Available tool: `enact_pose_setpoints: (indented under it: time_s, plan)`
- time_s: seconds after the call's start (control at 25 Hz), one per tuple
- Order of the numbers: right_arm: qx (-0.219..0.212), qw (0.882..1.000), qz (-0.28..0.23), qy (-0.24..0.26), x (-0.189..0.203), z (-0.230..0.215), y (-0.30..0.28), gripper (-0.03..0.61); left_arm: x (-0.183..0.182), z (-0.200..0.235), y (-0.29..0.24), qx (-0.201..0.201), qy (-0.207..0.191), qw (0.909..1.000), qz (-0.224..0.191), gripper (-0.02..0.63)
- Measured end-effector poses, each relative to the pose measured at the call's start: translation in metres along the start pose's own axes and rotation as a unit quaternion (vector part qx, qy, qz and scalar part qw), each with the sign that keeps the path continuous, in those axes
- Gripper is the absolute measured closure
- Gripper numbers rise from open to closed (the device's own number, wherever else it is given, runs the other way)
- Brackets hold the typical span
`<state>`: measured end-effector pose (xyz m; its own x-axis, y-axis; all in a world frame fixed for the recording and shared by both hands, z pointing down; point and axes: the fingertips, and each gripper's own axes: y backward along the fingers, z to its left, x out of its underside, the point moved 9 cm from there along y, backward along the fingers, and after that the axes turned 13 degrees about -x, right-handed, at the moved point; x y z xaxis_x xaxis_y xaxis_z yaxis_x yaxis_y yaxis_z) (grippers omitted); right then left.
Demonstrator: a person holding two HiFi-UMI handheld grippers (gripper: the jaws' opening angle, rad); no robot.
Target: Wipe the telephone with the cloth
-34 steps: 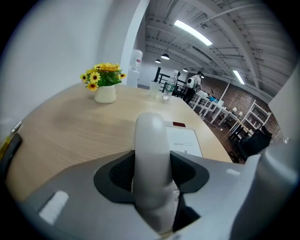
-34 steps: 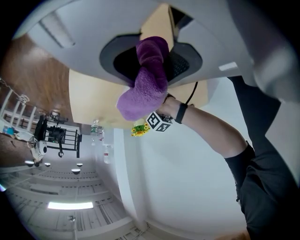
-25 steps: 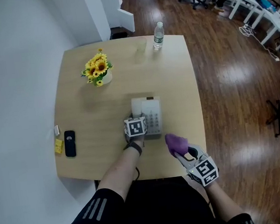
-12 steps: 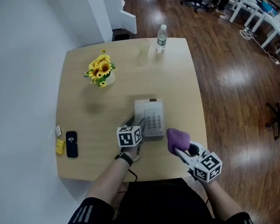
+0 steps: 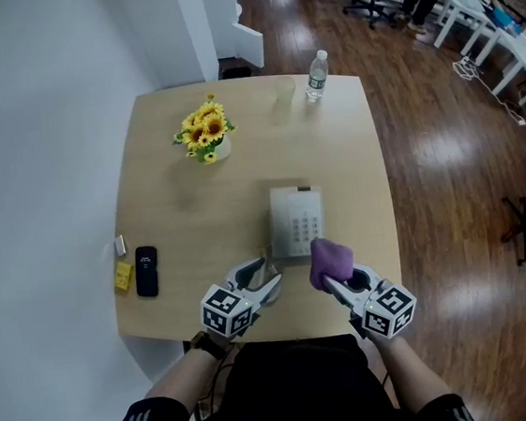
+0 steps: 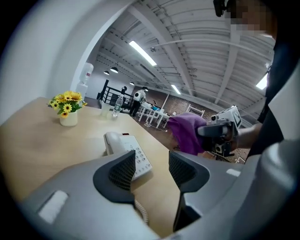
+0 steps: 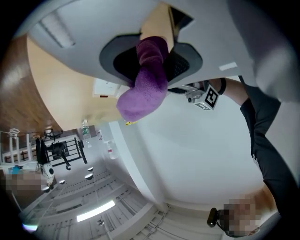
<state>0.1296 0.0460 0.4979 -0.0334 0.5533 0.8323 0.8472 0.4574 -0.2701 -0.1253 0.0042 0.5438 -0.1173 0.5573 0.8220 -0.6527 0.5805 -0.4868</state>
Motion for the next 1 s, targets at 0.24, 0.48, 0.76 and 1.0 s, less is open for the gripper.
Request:
enact_pose_setpoints:
  time_s: [0.24,0.48,0.76,1.0]
  plan:
    - [-0.046,0.997,0.037,0.04,0.009,0.042,-0.018,0.445,0.01,-0.024,0.04,-0.001,0.005,1.0,-0.008,0.396]
    - [-0.096,0.991,0.058,0.068,0.035,0.086,0.01,0.445,0.016,-0.079,0.066,-0.005,-0.026,0.9982,-0.054,0.394]
    - [-0.094,0.994,0.04,0.049,0.078,0.116,0.092,0.445,0.04,-0.16,0.099,-0.007,-0.043,0.9966,-0.07,0.394]
    - [-0.072,0.997,0.018,0.026,0.109,0.124,0.149,0.445,0.063,-0.205,0.125,-0.024,-0.059,0.9945,-0.082,0.394]
